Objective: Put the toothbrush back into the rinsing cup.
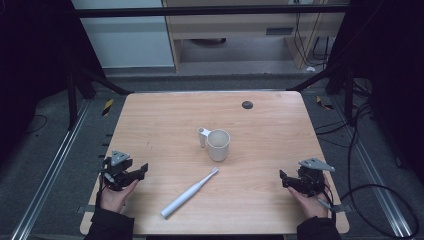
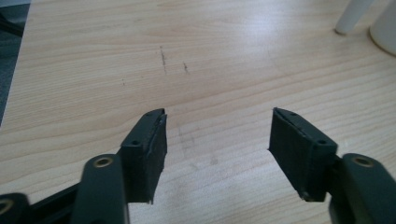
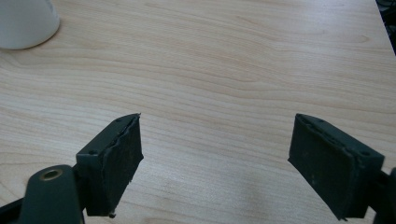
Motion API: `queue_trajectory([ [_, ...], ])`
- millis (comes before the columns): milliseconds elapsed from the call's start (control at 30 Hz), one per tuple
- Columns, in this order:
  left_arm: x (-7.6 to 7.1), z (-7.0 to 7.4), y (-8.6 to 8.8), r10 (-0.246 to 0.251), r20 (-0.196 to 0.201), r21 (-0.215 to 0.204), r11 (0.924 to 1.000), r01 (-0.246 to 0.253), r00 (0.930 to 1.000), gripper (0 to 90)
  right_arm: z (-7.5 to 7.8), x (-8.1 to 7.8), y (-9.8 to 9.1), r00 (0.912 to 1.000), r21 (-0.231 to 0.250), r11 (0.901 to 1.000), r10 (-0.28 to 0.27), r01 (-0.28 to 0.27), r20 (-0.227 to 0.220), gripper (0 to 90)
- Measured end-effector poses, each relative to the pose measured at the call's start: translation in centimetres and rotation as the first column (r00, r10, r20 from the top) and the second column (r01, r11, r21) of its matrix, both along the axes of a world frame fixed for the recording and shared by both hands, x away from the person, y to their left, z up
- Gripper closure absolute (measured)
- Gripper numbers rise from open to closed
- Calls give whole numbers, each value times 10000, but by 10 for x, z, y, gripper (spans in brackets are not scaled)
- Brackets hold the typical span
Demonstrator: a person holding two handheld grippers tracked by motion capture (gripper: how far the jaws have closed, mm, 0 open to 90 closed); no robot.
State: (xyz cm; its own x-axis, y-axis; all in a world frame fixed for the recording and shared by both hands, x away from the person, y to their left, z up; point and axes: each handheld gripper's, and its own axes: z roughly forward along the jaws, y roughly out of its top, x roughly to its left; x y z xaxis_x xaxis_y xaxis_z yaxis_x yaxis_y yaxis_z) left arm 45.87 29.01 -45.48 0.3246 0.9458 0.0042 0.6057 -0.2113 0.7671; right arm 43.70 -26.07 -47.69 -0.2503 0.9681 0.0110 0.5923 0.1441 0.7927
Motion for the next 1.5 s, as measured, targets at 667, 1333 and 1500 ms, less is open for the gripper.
queue_trajectory([
  [667,-5,21,-19,-823,61,-228,9963,824,9966,320,2,-3,6,9999,-129,9999,67,-65,138,185],
  [1333,1,33,-56,-2343,-253,-34,9722,2343,9718,360,3,0,9,9995,-84,9998,187,-185,241,193],
  [1500,4,35,-67,-2742,-373,33,9616,2745,9609,372,3,0,10,9995,-59,9997,250,-249,211,194],
])
